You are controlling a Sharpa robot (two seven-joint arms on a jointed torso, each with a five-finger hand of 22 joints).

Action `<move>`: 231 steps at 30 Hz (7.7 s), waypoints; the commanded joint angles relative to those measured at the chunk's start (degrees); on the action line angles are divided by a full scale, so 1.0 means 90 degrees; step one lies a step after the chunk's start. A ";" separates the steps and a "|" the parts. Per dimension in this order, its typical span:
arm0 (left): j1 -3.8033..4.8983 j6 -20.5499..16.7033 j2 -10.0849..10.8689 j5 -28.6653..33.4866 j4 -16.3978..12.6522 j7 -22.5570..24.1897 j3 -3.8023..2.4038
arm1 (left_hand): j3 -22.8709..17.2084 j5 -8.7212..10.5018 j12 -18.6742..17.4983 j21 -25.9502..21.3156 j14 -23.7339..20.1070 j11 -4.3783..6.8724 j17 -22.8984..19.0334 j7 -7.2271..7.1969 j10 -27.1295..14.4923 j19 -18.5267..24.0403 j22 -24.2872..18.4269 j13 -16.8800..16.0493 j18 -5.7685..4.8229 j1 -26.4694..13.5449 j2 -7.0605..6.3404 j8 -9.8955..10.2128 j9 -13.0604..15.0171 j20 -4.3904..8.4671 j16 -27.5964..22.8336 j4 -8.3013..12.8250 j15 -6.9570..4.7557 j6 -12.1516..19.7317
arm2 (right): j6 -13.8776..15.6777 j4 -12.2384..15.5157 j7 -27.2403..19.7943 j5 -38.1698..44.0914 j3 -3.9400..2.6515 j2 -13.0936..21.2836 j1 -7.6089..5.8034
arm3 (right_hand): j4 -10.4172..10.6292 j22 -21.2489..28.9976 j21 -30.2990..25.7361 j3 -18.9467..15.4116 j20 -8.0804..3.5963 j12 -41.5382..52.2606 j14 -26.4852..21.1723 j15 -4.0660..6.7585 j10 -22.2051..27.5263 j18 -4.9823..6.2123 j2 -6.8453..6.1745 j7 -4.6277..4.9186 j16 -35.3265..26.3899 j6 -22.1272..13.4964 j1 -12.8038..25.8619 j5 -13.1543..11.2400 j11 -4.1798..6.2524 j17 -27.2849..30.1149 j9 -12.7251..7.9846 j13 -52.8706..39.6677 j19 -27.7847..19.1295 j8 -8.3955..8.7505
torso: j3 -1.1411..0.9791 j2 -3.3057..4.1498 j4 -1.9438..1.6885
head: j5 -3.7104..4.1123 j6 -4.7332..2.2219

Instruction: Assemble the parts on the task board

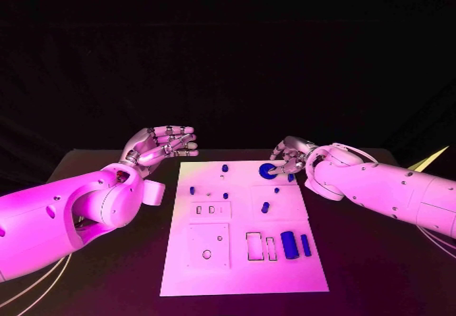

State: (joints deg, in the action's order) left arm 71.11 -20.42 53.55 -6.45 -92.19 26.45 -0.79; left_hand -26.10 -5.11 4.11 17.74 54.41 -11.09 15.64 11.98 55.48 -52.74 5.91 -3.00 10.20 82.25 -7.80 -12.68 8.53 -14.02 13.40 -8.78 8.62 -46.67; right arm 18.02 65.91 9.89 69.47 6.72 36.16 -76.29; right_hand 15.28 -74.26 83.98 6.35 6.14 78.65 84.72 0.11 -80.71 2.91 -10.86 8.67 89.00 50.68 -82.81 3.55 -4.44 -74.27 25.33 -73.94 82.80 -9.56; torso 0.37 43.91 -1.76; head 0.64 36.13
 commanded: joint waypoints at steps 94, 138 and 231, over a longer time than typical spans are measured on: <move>0.0008 0.0034 -0.0110 0.0002 0.0072 -0.0024 -0.0005 | -0.0086 0.0019 -0.0040 0.0149 -0.0083 -0.0044 0.0146 0.0284 -0.0046 -0.0067 0.0110 -0.0100 0.0010 -0.0051 -0.0105 -0.0047 0.0109 0.0032 -0.0059 0.0056 -0.0001 0.0048 | 0.1096 0.0372 0.0295 0.2206 0.0092 -0.1313 0.0390 | -0.0123 -0.1487 0.0414 0.1435 -0.0231 0.0512 0.0587 0.0222 -0.0548 -0.0243 0.0454 -0.0256 0.0111 0.0788 0.0194 0.0086 0.0296 -0.1748 -0.0028 -0.1153 0.0622 -0.0289 | -0.0014 0.0013 -0.0004 | -0.0127 0.0042; 0.0008 0.0051 -0.0115 0.0002 0.0088 -0.0052 -0.0004 | -0.0093 0.0019 -0.0041 0.0166 -0.0101 -0.0047 0.0169 0.0287 -0.0053 -0.0055 0.0116 -0.0100 0.0009 -0.0067 -0.0100 -0.0042 0.0114 0.0031 -0.0080 0.0081 0.0004 0.0053 | 0.0961 -0.0002 0.0324 0.2067 0.0113 -0.1566 0.0483 | 0.0026 -0.1417 0.0318 0.1529 -0.0024 0.0190 0.0587 -0.0003 -0.0320 -0.0216 -0.0059 0.0010 0.0111 0.0162 0.1152 0.0069 0.0049 -0.1748 -0.0256 -0.0947 0.0566 0.0313 | -0.0020 0.0007 0.0009 | -0.0152 0.0028; -0.0045 0.0117 -0.0075 0.0021 0.0249 -0.0029 0.0021 | -0.0094 0.0020 -0.0043 0.0183 -0.0111 -0.0050 0.0193 0.0287 -0.0067 -0.0046 0.0121 -0.0099 0.0009 -0.0079 -0.0106 -0.0032 0.0116 0.0029 -0.0095 0.0108 0.0007 0.0067 | 0.0118 0.0257 -0.1576 -0.0175 0.0087 0.0921 0.0376 | -0.0892 -0.1180 -0.0026 0.1654 -0.0027 -0.0131 0.0587 0.0010 -0.0101 -0.0131 -0.0062 -0.0001 0.0111 0.0251 0.0451 0.0081 0.0066 -0.1748 -0.0229 -0.0757 0.0381 0.0538 | -0.0146 -0.0159 0.0265 | -0.0277 0.0148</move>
State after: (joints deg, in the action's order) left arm 70.68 -19.54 52.99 -6.29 -89.89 26.05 -0.56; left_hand -26.08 -5.11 4.11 18.40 53.91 -11.56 16.43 11.98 54.99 -52.73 5.97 -3.00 10.20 82.24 -7.80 -12.67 8.59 -14.03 13.38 -8.75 8.52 -46.67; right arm 19.22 68.37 -4.32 67.73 7.51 44.59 -72.98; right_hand 7.95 -74.26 83.65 20.55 5.65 77.43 84.13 0.50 -82.27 2.14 -11.51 8.58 89.22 52.84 -78.39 3.55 -3.99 -74.27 22.59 -74.22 83.91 -5.39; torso -0.94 42.52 0.63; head -1.81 37.43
